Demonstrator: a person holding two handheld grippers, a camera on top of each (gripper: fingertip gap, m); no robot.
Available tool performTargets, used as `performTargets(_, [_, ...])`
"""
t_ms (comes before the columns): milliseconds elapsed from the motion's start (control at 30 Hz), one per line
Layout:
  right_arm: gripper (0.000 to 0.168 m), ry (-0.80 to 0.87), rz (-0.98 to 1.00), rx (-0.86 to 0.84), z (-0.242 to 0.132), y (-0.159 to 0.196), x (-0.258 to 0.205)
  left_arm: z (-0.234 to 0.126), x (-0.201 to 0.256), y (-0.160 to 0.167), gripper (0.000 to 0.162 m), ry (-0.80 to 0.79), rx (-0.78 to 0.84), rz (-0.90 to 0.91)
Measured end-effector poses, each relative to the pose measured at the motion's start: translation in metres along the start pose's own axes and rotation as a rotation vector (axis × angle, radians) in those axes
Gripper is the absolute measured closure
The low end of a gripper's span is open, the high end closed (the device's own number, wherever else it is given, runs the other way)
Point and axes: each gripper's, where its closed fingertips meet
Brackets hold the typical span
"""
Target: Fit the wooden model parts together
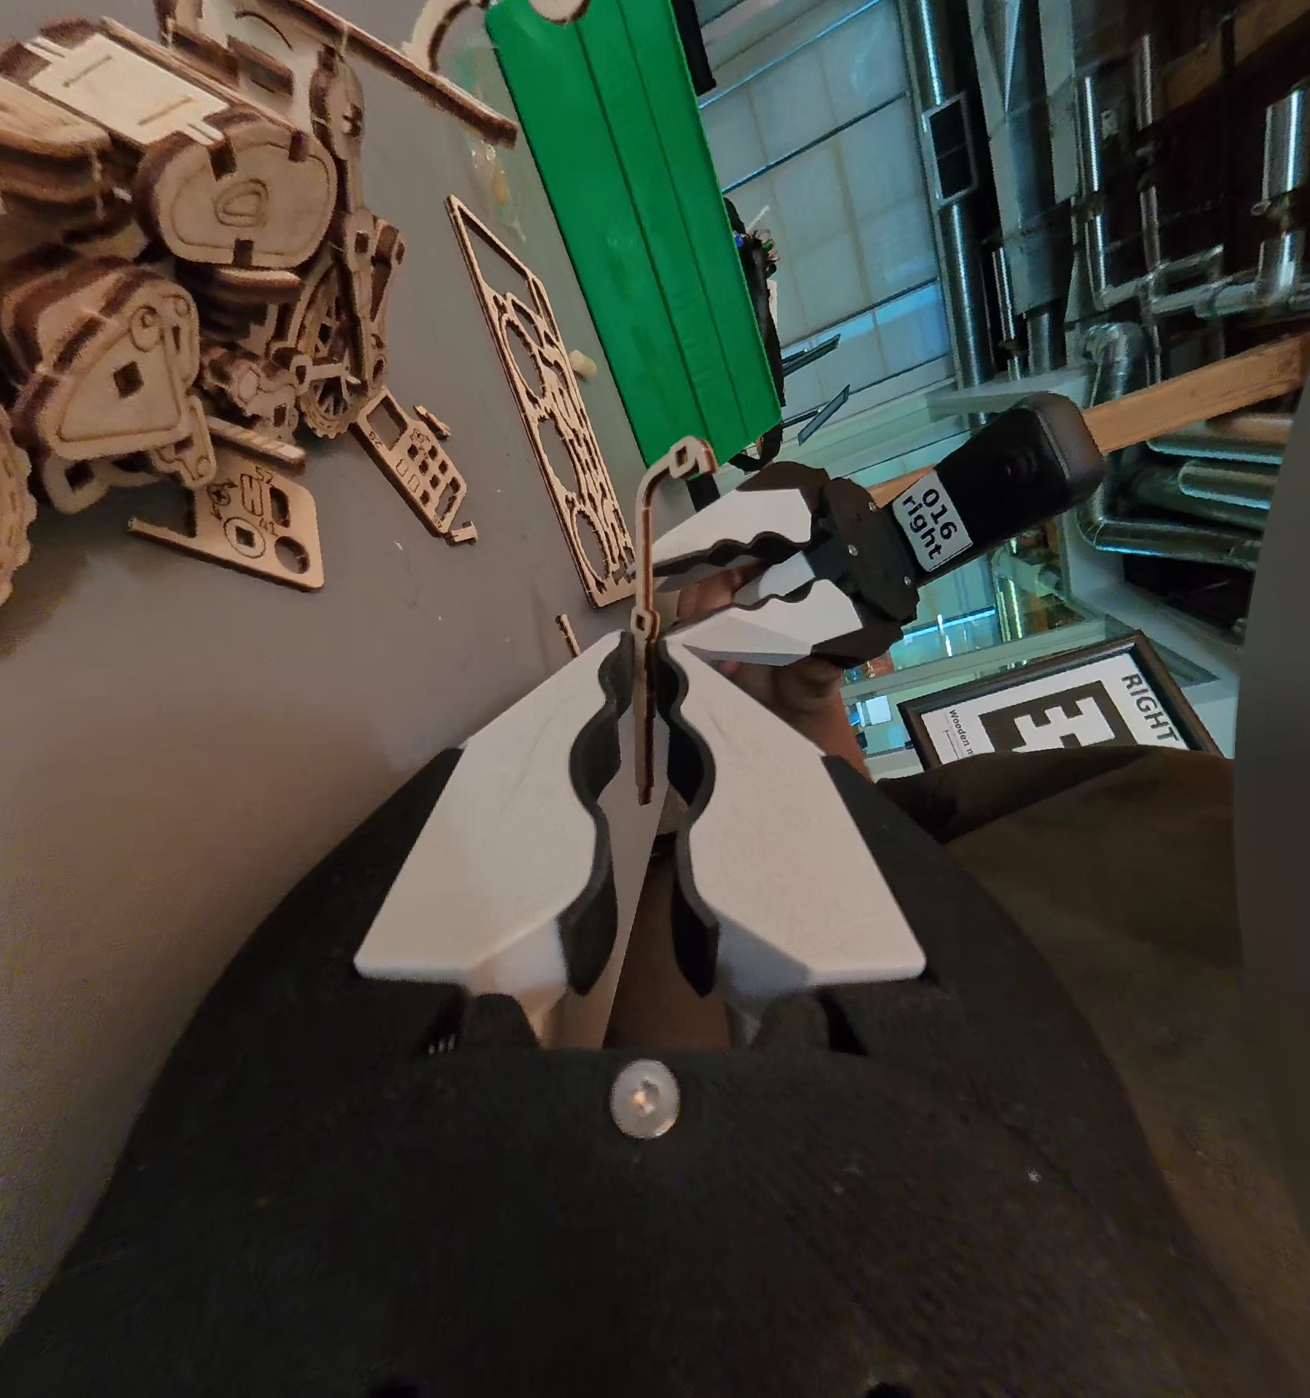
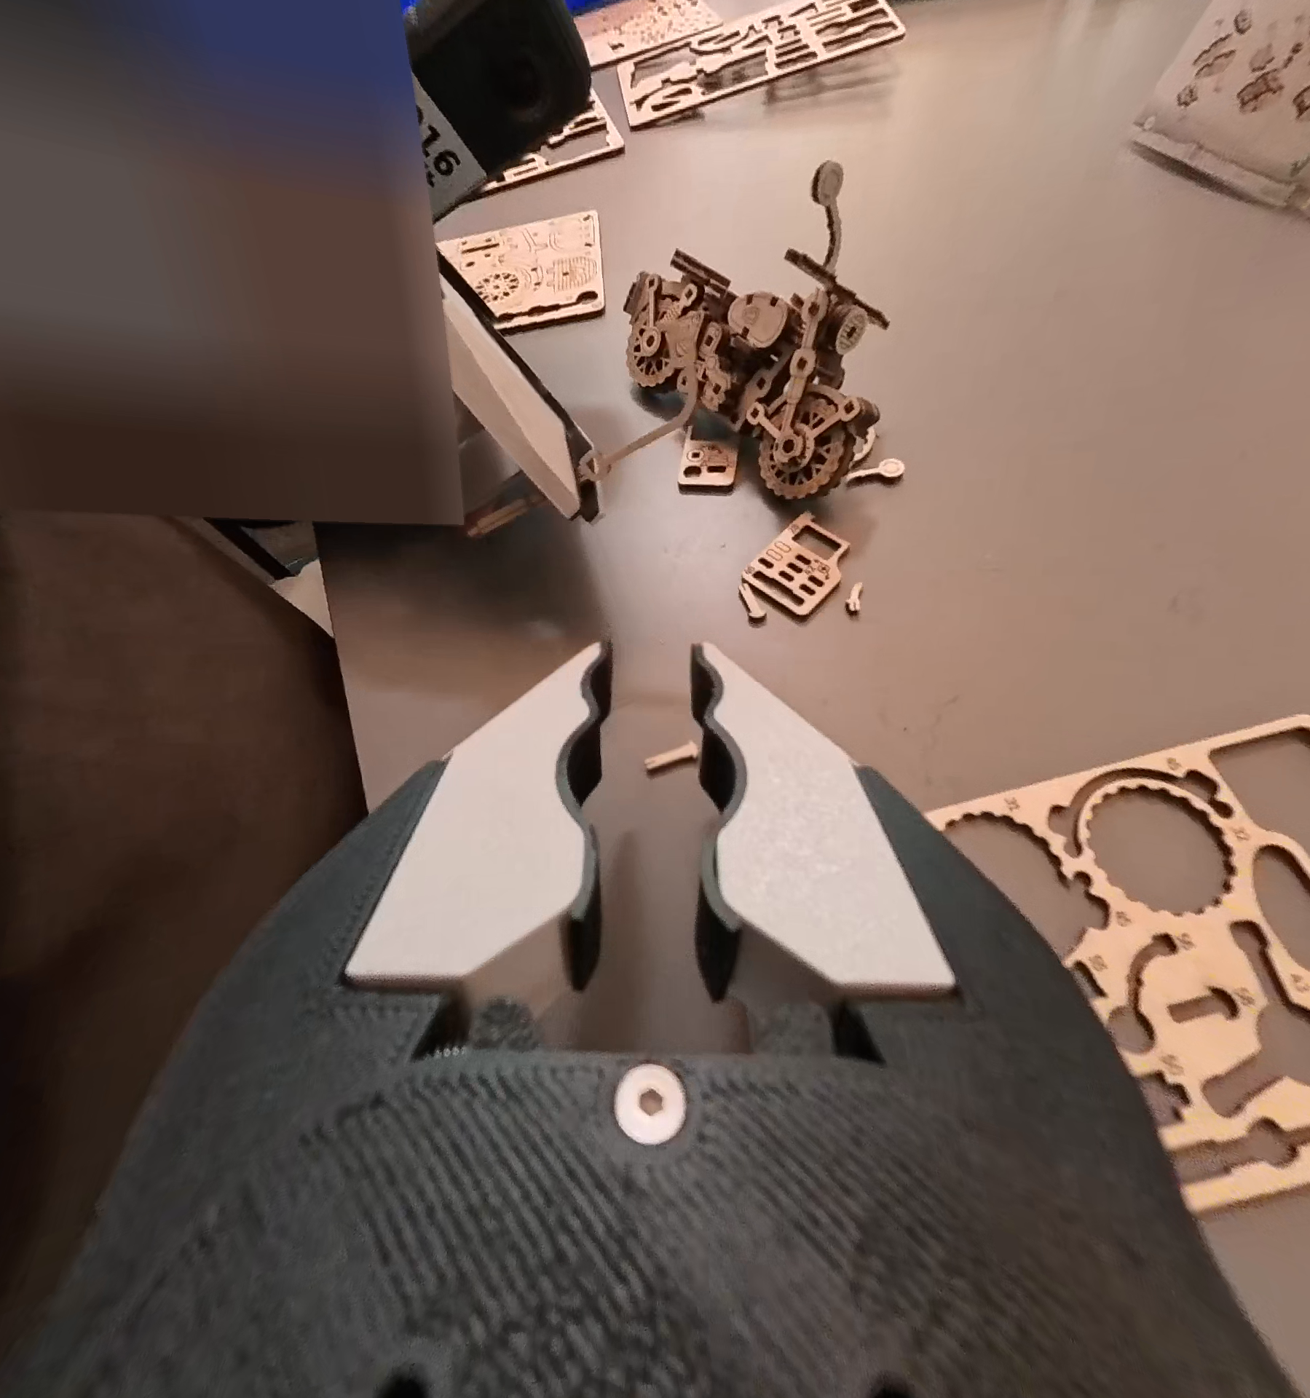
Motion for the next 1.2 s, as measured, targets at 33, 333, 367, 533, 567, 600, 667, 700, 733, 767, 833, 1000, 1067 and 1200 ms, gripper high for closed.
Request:
performTargets(33, [0.149, -0.004, -0.002, 0.005, 0.001, -0.001, -0.001, 0.000, 0.000, 0.000, 0.160, 0.001, 0.001, -0.001])
performTargets(333, [0.156, -0.056, 0.042, 0.024, -0.003, 0.004, -0.003, 0.000, 0.001, 0.001, 0.159, 0.005, -0.008, 0.006])
performTargets(367, [0.157, -0.056, 0.043, 0.025, -0.004, 0.004, -0.002, 0.000, 0.001, 0.002, 0.159, 0.007, -0.008, 0.005])
performTargets(533, [0.158, -0.063, 0.062, 0.052, -0.006, 0.001, 0.000, 0.000, 0.001, 0.001, 0.159, 0.010, -0.009, -0.003])
performTargets(567, [0.158, -0.064, 0.067, 0.054, -0.006, 0.001, 0.001, 0.000, 0.001, 0.001, 0.159, 0.010, -0.008, -0.004])
performTargets(600, [0.158, -0.062, 0.069, 0.057, -0.006, 0.000, 0.002, 0.000, 0.001, 0.001, 0.159, 0.010, -0.009, -0.005])
performTargets(667, [0.158, -0.055, 0.069, 0.067, -0.007, -0.001, 0.003, 0.000, 0.001, 0.001, 0.159, 0.012, -0.008, -0.006])
performTargets(700, [0.158, -0.053, 0.071, 0.071, -0.008, -0.002, 0.004, 0.000, 0.001, 0.001, 0.159, 0.014, -0.007, -0.007])
performTargets(733, [0.158, -0.050, 0.073, 0.075, -0.008, -0.002, 0.005, 0.000, 0.001, 0.001, 0.159, 0.015, -0.006, -0.009])
performTargets(767, [0.158, -0.047, 0.076, 0.080, -0.009, -0.003, 0.006, 0.000, 0.001, 0.000, 0.159, 0.017, -0.005, -0.011])
performTargets(833, [0.159, -0.045, 0.081, 0.087, -0.010, -0.004, 0.007, -0.001, 0.001, 0.000, 0.159, 0.021, -0.003, -0.016])
performTargets(1000, [0.151, -0.039, 0.056, 0.028, -0.010, 0.006, 0.010, -0.001, 0.001, 0.000, 0.159, 0.026, -0.003, -0.025])
performTargets(1067, [0.145, 0.017, -0.012, -0.064, -0.010, 0.021, 0.016, -0.001, 0.001, 0.000, 0.159, 0.027, -0.004, -0.027])
performTargets(1200, [0.144, 0.037, -0.098, -0.105, -0.008, 0.026, 0.013, -0.001, 0.001, -0.001, 0.159, 0.030, -0.003, -0.033])
Point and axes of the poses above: each gripper's, where its closed fingertips meet, z out along the fingers, y out of its underside, x = y × z across the jaws
